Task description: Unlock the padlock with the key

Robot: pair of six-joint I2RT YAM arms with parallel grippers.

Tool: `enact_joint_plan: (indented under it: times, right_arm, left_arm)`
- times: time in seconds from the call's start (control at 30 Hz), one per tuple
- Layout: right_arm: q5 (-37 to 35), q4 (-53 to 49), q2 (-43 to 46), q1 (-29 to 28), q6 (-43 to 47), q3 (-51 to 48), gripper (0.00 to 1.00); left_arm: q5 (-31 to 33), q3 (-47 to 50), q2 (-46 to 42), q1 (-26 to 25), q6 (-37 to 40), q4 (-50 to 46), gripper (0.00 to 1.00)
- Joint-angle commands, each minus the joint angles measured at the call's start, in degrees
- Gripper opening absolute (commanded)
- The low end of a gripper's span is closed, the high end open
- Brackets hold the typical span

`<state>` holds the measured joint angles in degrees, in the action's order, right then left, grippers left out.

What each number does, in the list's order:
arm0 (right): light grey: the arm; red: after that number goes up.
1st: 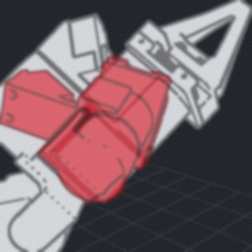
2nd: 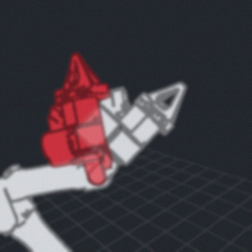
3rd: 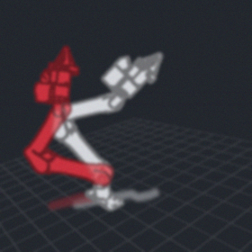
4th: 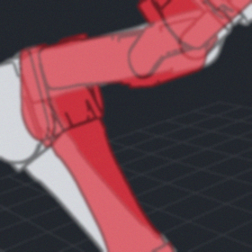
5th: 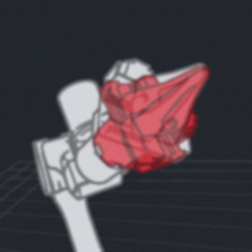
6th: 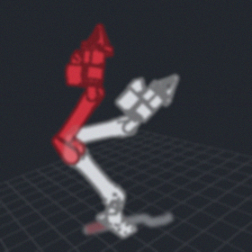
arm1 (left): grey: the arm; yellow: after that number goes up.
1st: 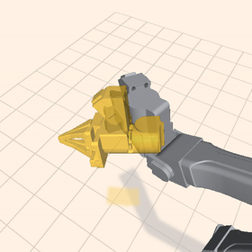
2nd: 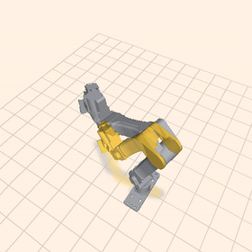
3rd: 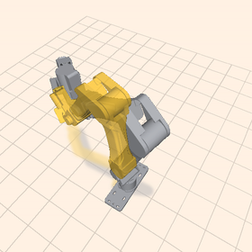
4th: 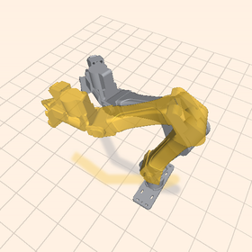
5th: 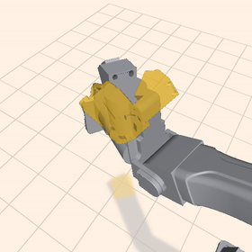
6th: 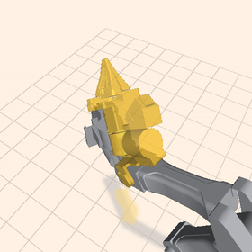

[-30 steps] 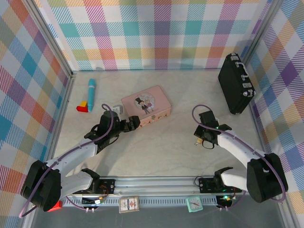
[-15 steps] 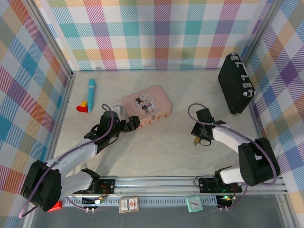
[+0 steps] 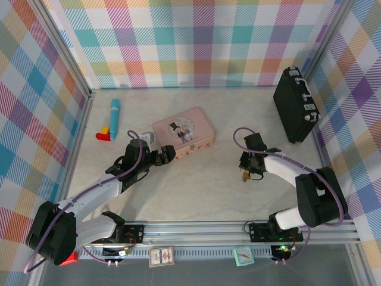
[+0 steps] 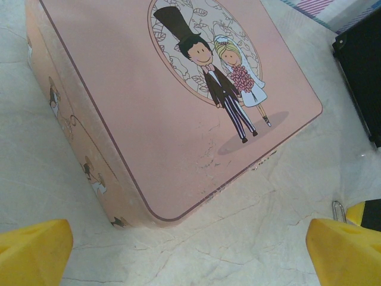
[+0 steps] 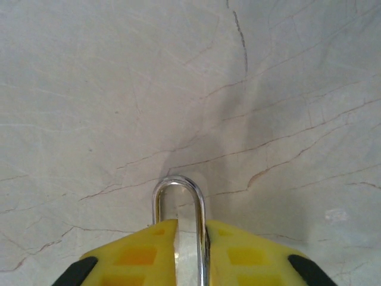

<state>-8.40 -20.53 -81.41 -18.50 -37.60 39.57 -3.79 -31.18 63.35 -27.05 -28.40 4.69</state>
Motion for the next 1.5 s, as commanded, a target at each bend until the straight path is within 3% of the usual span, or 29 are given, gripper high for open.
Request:
enact_joint_plan:
  times: [0.0, 0.27, 0.37, 0.47, 0.7, 0.77, 0.97, 1.1, 1.23, 1.33, 1.47]
  right_arm:
    - [0.9, -1.7, 2.0, 0.4, 1.7, 1.4, 0.23]
    - [3.1, -6.8, 9.9, 0.4, 3.7, 1.0, 0.34]
    - [2.7, -8.5, 15.1, 0.4, 4.5, 0.5, 0.46]
    - [2.5, -10.0, 19.9, 0.4, 5.4, 0.9, 0.57]
    - [2.4, -9.9, 29.8, 0.4, 8.6, 1.3, 0.61]
    - [1.8, -7.3, 33.2, 0.4, 9.6, -0.4, 0.71]
    - [-3.8, -0.3, 42.3, 0.4, 12.3, -5.9, 0.88]
    - [-8.0, 4.9, 45.5, 0.4, 12.9, -9.5, 0.97]
    - [-8.8, 10.7, 45.3, 0.6, 13.0, -12.5, 1.00]
    - [-9.7, 14.9, 43.6, 0.5, 13.8, -14.2, 0.99]
    - [-12.9, 14.4, 42.1, 0.5, 14.2, -14.1, 0.99]
  left_arm:
    - [1.0, 0.4, -0.8, 0.6, 1.7, 0.3, 1.00]
    - [3.0, 1.1, -3.2, 0.6, 3.0, 0.1, 1.00]
    - [4.3, 1.2, -4.6, 0.4, 4.2, -0.6, 1.00]
    - [7.8, 1.5, -8.1, 0.3, 5.8, -2.8, 1.00]
    - [15.2, 1.9, -19.4, -0.2, 8.8, -8.6, 1.00]
    - [17.0, 1.7, -22.4, -0.3, 9.1, -11.1, 1.00]
    - [30.5, 1.0, -29.3, -0.4, 5.7, -22.9, 1.00]
    - [37.2, 1.9, -32.5, -0.4, 4.9, -25.0, 1.00]
    - [56.0, -0.4, -28.0, -0.3, -3.5, -30.1, 1.00]
    - [63.0, 0.6, -23.3, -0.2, -0.6, -23.0, 1.00]
    - [60.1, 3.4, -17.5, -0.1, 12.7, -6.1, 1.00]
